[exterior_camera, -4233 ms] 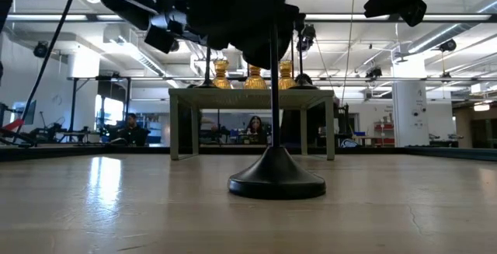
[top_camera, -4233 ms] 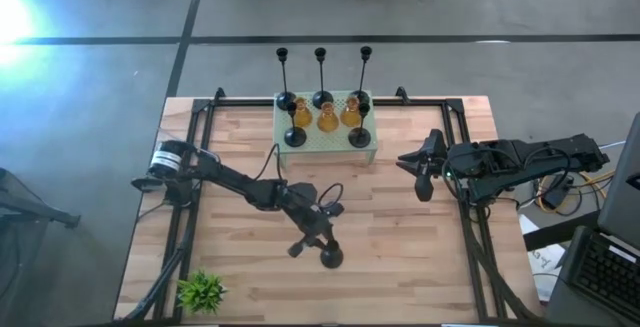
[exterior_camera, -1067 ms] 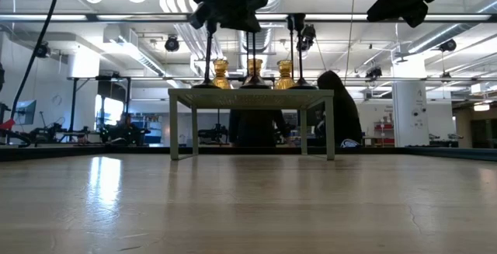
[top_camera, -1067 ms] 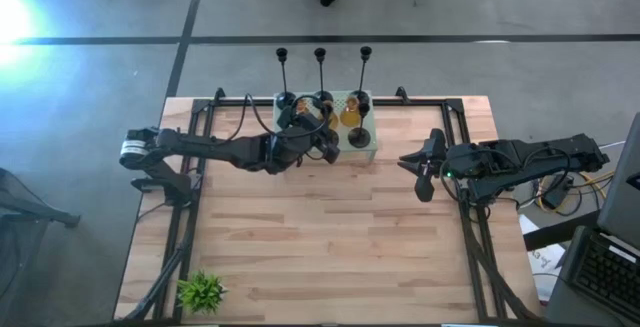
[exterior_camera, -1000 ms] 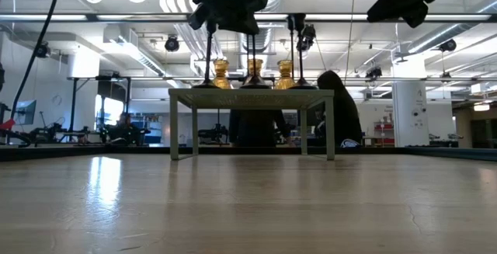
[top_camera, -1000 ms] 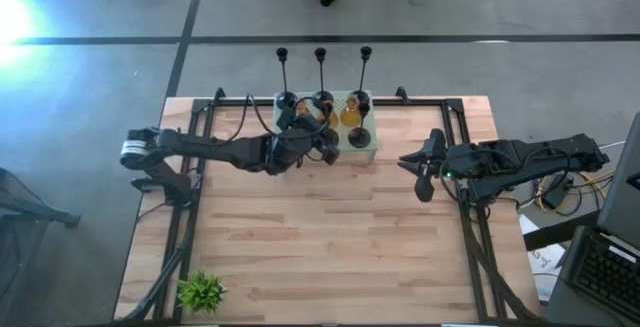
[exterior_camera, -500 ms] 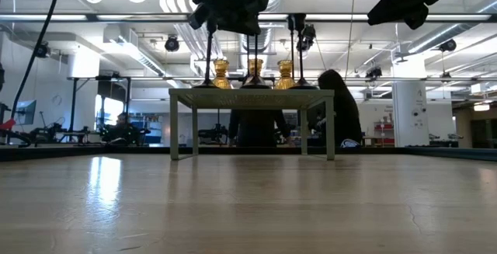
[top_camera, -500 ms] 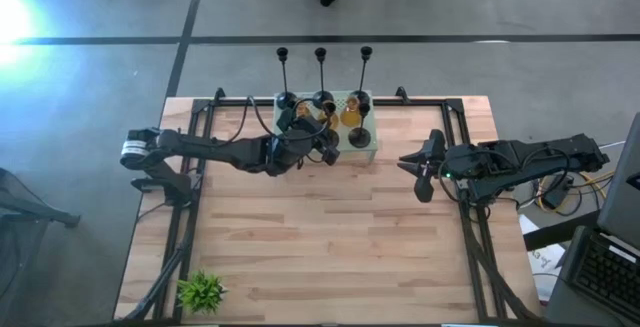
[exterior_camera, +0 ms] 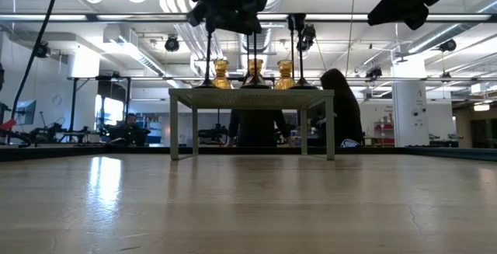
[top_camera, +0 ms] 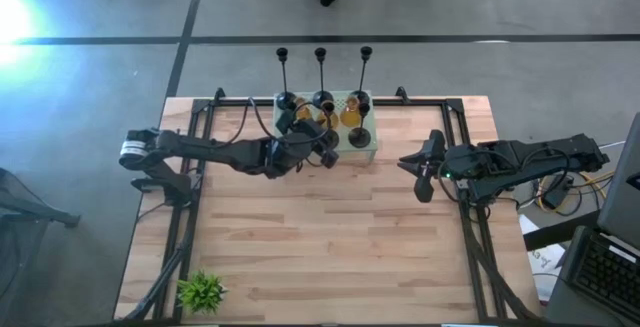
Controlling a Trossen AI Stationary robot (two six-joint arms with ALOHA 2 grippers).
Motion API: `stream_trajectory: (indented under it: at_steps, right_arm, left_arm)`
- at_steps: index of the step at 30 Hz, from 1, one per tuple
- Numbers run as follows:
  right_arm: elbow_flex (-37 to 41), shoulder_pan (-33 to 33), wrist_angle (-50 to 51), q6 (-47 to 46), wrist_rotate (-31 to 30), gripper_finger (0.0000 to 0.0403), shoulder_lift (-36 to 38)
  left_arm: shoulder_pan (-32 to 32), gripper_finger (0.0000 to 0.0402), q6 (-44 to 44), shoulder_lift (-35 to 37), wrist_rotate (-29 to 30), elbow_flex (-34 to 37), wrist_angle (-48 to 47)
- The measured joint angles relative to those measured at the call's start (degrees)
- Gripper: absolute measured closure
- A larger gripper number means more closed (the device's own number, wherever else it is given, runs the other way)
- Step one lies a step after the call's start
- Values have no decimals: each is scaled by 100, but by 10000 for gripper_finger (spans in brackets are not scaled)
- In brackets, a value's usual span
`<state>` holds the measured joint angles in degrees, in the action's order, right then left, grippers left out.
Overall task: Pick & Place candle stick holders
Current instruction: Return to Home Position
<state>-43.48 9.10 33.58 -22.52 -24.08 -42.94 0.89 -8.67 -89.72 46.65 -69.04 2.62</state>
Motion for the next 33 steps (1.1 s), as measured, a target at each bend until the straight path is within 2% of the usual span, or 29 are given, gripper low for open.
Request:
stream_trajectory:
  at_steps: [13, 22, 28, 33]
  right_arm:
    - [203, 0, 6, -216, 5, 324, 2]
    - [266, 0, 0, -299, 34, 328, 6]
    - [201, 2, -7, -302, 340, 345, 20]
    - [200, 6, -29, -302, 944, 361, 37]
  left_arm:
    - [-149, 262, -66, 204, 229, -4, -390]
    - [-593, 262, -81, 324, 153, -4, -665]
    - [-1110, 262, -3, 772, 95, -7, -1050]
    - [-1676, 262, 507, 1326, 76, 56, -2132]
